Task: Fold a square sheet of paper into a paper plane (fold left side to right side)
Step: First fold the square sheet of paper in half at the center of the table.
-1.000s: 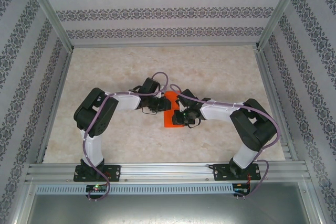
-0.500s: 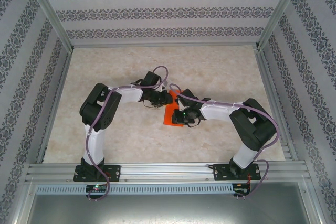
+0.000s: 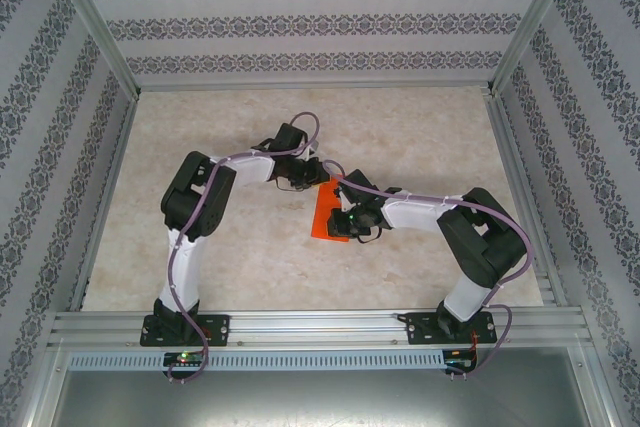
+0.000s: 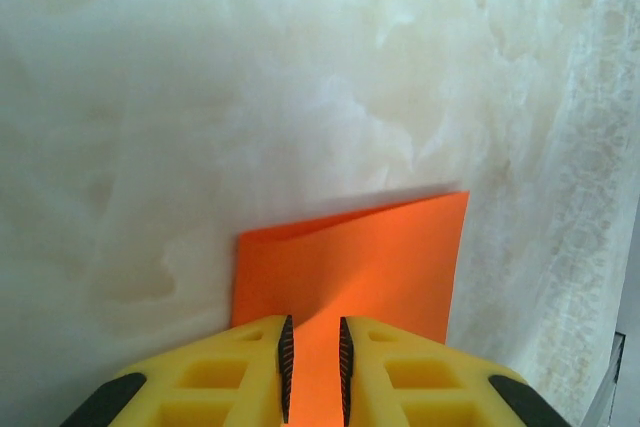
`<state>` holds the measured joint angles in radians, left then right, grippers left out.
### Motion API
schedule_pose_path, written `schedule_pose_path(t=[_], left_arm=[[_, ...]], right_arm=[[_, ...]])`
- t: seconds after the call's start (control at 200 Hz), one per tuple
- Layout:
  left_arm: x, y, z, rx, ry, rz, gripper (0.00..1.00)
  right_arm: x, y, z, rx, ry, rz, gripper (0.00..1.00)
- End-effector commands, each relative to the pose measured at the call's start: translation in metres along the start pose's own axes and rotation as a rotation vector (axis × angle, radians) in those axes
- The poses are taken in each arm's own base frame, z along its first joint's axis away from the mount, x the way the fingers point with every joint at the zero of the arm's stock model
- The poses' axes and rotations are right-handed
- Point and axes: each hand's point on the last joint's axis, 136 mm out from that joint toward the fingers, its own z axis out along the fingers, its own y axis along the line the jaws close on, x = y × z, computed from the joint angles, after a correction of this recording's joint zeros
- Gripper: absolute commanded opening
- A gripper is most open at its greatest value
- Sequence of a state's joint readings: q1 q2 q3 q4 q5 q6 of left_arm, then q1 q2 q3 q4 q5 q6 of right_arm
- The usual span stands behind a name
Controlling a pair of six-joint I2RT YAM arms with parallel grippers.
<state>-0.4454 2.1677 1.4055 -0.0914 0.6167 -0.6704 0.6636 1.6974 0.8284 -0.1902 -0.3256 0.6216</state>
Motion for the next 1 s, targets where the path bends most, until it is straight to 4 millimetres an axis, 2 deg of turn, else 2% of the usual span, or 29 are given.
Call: schedule_pose_path(t=[0.0, 0.315, 0.465, 0.56, 0.674, 0.769, 0.839, 0.929, 0.994], left_arm=[[-0.053, 0.037, 0.001, -0.107, -0.173, 0.007, 0.24], [-0.072, 0.053, -0.001, -0.142, -0.202, -0.017, 0.24], [-0.082, 0.054, -0.013, -0.14, -0.222, -0.02, 0.24], [-0.087, 0.049, -0.026, -0.138, -0.238, -0.005, 0.25], [-0.088, 0.034, -0.048, -0.124, -0.263, 0.03, 0.27], [-0.081, 0.023, -0.068, -0.117, -0.287, 0.046, 0.28], [-0.07, 0.015, -0.084, -0.101, -0.298, 0.046, 0.28], [-0.046, 0.008, -0.095, -0.07, -0.277, 0.029, 0.28], [-0.023, 0.003, -0.096, -0.054, -0.237, 0.021, 0.28]], right_arm=[[0.054, -0.046, 0.008, 0.158, 0.181, 0.046, 0.13], [0.06, -0.047, 0.004, 0.148, 0.207, 0.028, 0.13], [0.061, -0.048, 0.001, 0.139, 0.211, 0.022, 0.13], [0.054, -0.041, -0.002, 0.108, 0.183, -0.006, 0.14], [0.03, -0.015, -0.009, 0.016, 0.105, -0.046, 0.21], [0.005, 0.009, -0.025, -0.043, 0.014, -0.095, 0.3], [-0.013, 0.02, -0.045, -0.051, -0.083, -0.129, 0.41], [-0.027, 0.016, -0.068, -0.032, -0.184, -0.14, 0.53], [-0.035, 0.003, -0.081, -0.01, -0.246, -0.113, 0.62]])
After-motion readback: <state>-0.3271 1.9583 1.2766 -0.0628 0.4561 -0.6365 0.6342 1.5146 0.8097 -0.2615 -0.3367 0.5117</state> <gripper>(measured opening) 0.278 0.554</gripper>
